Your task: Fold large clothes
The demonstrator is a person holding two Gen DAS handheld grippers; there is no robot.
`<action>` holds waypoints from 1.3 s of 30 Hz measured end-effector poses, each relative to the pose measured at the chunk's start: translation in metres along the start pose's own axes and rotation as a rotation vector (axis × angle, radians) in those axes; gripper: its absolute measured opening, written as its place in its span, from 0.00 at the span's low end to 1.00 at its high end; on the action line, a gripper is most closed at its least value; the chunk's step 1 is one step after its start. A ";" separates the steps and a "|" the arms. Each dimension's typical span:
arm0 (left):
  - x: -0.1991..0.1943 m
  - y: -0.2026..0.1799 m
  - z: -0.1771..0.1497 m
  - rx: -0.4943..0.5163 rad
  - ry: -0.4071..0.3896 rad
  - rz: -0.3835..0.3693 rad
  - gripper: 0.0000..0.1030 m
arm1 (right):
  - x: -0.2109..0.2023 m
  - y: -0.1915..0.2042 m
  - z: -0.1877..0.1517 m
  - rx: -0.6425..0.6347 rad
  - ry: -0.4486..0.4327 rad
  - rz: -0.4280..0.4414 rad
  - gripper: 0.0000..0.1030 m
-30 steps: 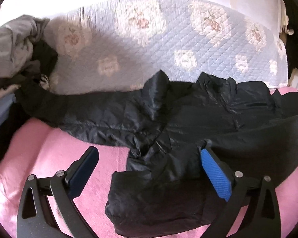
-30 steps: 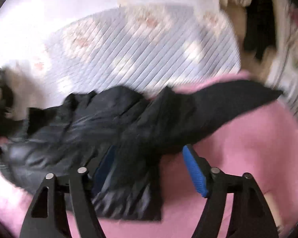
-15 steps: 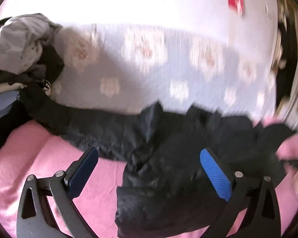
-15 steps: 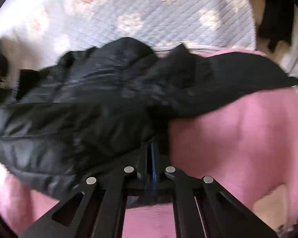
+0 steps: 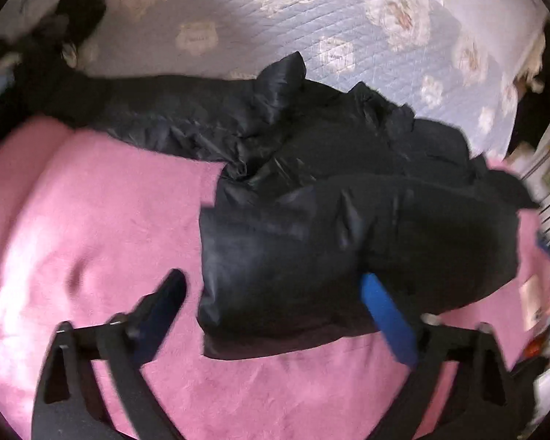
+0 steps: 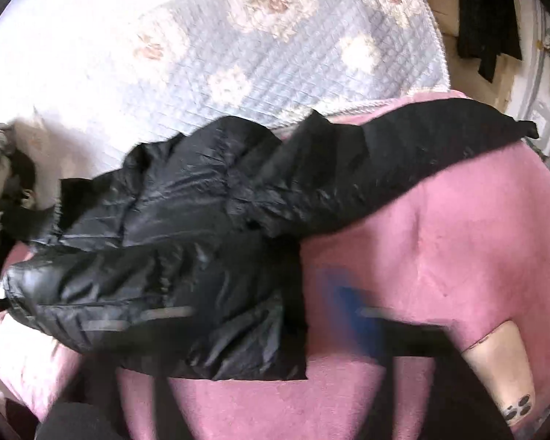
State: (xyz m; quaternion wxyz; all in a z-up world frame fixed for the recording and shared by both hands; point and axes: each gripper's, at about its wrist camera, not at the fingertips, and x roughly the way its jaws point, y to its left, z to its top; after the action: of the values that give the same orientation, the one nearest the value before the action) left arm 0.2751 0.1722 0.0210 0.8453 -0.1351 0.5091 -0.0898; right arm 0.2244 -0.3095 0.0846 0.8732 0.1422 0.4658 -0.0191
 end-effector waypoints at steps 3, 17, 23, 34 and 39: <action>0.003 0.001 0.003 -0.039 -0.019 -0.128 0.40 | 0.024 0.010 -0.002 -0.070 0.102 0.108 0.97; 0.050 -0.030 0.039 0.156 -0.139 0.135 0.24 | 0.077 0.032 0.003 -0.167 0.071 -0.103 0.05; -0.008 -0.042 0.036 0.146 -0.402 0.087 0.82 | 0.039 0.048 0.009 -0.217 -0.161 -0.334 0.12; 0.026 -0.129 0.008 0.218 -0.126 -0.187 0.85 | 0.041 0.127 -0.027 -0.256 -0.028 0.145 0.85; 0.095 -0.138 -0.001 0.324 -0.077 0.102 0.85 | 0.091 0.135 -0.041 -0.295 0.050 0.014 0.85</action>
State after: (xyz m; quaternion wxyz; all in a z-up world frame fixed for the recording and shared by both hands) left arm 0.3165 0.0139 -0.0151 0.8784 0.0257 0.4612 -0.1224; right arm 0.2651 -0.1603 0.0192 0.8729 0.0158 0.4841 0.0591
